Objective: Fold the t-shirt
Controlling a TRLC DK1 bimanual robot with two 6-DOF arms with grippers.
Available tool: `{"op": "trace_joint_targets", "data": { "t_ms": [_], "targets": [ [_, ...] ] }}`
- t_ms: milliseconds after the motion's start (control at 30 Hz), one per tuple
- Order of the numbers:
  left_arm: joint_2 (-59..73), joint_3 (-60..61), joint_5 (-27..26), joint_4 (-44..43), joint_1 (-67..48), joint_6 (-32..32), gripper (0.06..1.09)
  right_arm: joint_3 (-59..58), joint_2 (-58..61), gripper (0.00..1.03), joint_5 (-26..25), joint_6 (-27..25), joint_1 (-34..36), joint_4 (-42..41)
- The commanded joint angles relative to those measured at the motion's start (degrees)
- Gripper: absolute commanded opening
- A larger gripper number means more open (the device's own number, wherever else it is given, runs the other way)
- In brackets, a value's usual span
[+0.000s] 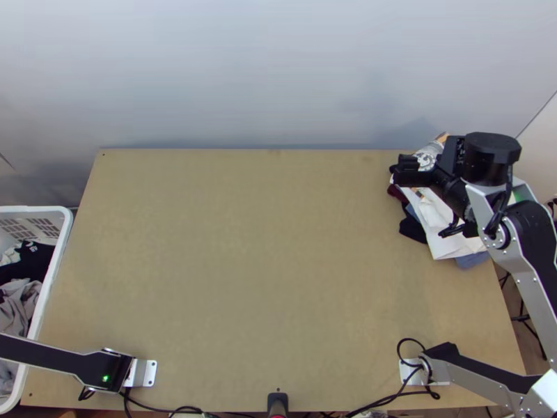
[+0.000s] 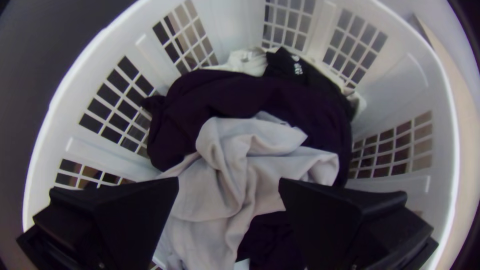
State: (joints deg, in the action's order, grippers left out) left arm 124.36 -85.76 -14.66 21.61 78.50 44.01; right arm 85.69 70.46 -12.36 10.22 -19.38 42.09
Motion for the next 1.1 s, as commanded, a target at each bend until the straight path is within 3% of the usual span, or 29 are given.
{"op": "trace_joint_targets", "data": {
  "t_ms": [0, 400, 567, 733, 800, 967, 1067],
  "targets": [
    [14.0, -14.4, 6.0, 6.1, 0.1, 0.5, 1.03, 0.8, 2.6, 0.98, 0.0, -0.3, 0.0, 0.6],
    [23.8, -23.3, 8.4, 7.1, -0.4, -2.2, 0.96, 3.0, 5.8, 0.98, 0.0, -1.7, -1.7, 0.6],
    [25.4, -23.8, 9.3, 6.8, -0.4, -3.0, 0.69, 3.5, 6.0, 0.97, -0.1, -1.8, -1.8, 0.8],
    [25.9, -23.7, 9.3, 5.1, -0.3, -3.4, 0.22, 3.5, 6.0, 0.97, -0.1, -2.1, -1.7, 1.1],
    [25.5, -23.5, 9.3, 6.2, -0.1, -4.7, 0.10, 3.7, 6.1, 0.97, -0.1, -2.5, -1.7, 1.1],
    [22.4, -23.3, 8.7, 13.2, 0.1, -6.2, 0.10, 3.0, 5.7, 0.97, -0.2, -2.6, -1.5, 1.1],
    [15.1, -21.6, 1.9, 21.1, 0.2, -8.6, 0.10, 2.7, 5.5, 0.97, -0.1, -2.7, -0.8, 1.2]
  ]
}}
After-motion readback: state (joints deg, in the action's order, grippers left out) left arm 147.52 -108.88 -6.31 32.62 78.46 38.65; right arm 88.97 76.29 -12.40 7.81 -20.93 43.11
